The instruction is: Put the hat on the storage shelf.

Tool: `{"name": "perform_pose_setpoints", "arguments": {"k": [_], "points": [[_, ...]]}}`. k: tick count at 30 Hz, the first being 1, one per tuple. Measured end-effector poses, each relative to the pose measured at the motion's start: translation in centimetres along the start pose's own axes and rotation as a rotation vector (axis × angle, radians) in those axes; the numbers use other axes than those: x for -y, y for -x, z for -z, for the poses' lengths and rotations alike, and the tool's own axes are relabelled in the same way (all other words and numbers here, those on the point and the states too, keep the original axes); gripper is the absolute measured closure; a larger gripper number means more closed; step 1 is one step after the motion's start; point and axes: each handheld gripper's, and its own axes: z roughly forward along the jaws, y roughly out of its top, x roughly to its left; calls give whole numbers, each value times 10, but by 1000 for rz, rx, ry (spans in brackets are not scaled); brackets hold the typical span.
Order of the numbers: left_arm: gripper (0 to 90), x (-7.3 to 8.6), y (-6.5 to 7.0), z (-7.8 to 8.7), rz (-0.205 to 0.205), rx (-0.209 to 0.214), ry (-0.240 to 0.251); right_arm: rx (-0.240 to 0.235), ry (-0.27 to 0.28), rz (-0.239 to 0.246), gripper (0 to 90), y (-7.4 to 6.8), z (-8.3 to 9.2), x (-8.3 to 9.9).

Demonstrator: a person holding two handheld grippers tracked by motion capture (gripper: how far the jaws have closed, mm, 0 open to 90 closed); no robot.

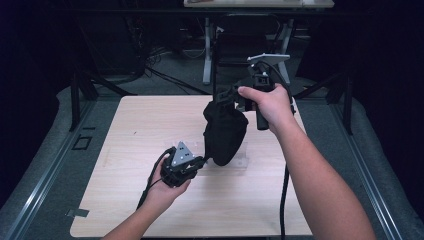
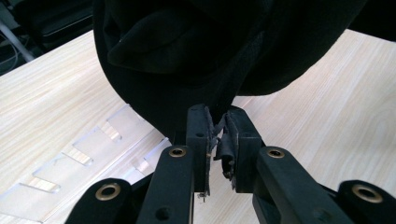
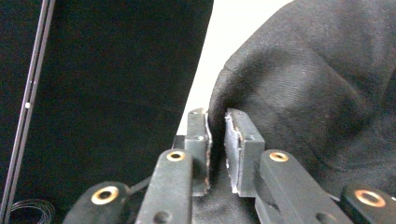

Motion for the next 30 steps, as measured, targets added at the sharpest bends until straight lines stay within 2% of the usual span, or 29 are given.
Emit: {"name": "perform_pose_setpoints", "arguments": {"k": [9,13,18,23,24,30], "points": [[827,2,-1,1,-8,-7,0,-19,5,21,754,-4,8,6],[832,2,-1,2,-19,-15,-5,-10,7,28,750,-3,12,8],[845,4,-2,3,-17,-13,-3,2,16,19,744,3,18,9],[850,5,-2,3,-23,-15,-3,43,17,9,741,13,22,12],[851,5,-2,3,-26,-15,-5,38,18,4,742,14,23,12],[855,5,-1,3,-32,-16,-6,58,-9,1,746,21,12,15]]}}
